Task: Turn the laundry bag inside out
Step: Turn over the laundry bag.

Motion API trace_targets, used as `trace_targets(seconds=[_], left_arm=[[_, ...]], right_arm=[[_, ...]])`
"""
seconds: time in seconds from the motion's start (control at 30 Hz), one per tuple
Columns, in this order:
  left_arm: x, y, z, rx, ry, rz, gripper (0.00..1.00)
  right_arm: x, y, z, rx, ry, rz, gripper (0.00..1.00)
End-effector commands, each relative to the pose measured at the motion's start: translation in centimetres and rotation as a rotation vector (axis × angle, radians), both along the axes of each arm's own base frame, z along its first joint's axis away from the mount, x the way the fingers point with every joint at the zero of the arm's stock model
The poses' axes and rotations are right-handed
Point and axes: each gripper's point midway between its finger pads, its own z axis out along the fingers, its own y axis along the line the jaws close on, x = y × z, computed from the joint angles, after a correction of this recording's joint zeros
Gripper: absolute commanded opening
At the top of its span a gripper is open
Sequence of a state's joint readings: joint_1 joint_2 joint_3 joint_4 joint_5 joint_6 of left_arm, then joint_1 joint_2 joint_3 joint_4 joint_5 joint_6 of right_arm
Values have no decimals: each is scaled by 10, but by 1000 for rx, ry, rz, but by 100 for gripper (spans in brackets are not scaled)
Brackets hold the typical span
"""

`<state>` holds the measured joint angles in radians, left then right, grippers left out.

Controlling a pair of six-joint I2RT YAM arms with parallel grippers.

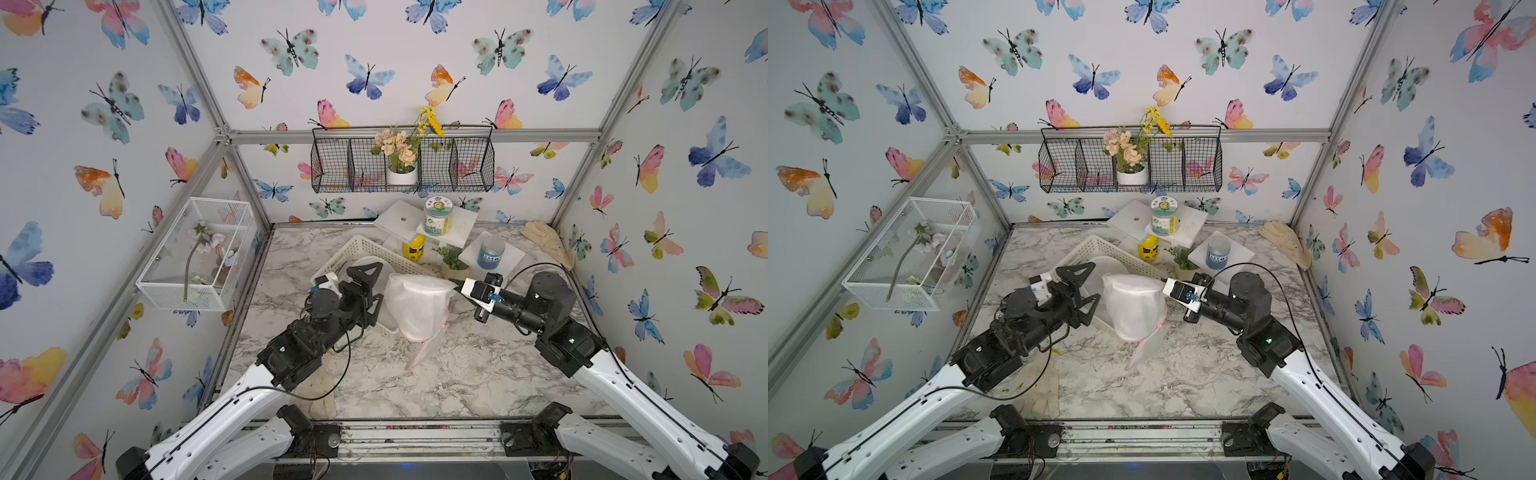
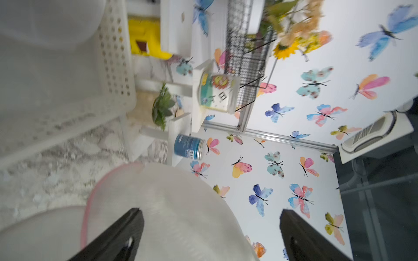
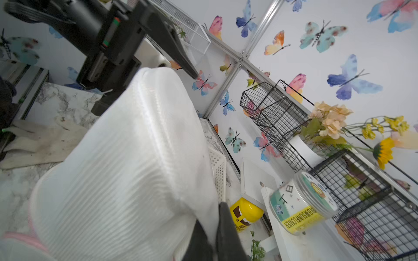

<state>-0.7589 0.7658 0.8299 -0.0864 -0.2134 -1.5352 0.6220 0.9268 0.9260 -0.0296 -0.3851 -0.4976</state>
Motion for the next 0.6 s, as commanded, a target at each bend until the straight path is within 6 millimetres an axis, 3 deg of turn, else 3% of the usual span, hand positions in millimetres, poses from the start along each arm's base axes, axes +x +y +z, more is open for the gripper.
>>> trace_targets(seconds=[0.0,0.1,0.2,0.4,0.57], left_arm=[[-6,61,13,502,-245,191,96],[-22,69,14,761,-410,132,93],[-44,46,0,901,-603,-62,90],[-89,-27,-34,790,-899,-485,92],[-96,-65,-41,719,-1031,-626,97]], right_arm=[[20,-21,-10,13,271,-212,2],[18,-17,-6,-1,398,-211,2],[15,-11,-6,-24,474,-184,2],[8,-4,6,-10,501,-132,2],[7,0,9,-3,508,-110,2]])
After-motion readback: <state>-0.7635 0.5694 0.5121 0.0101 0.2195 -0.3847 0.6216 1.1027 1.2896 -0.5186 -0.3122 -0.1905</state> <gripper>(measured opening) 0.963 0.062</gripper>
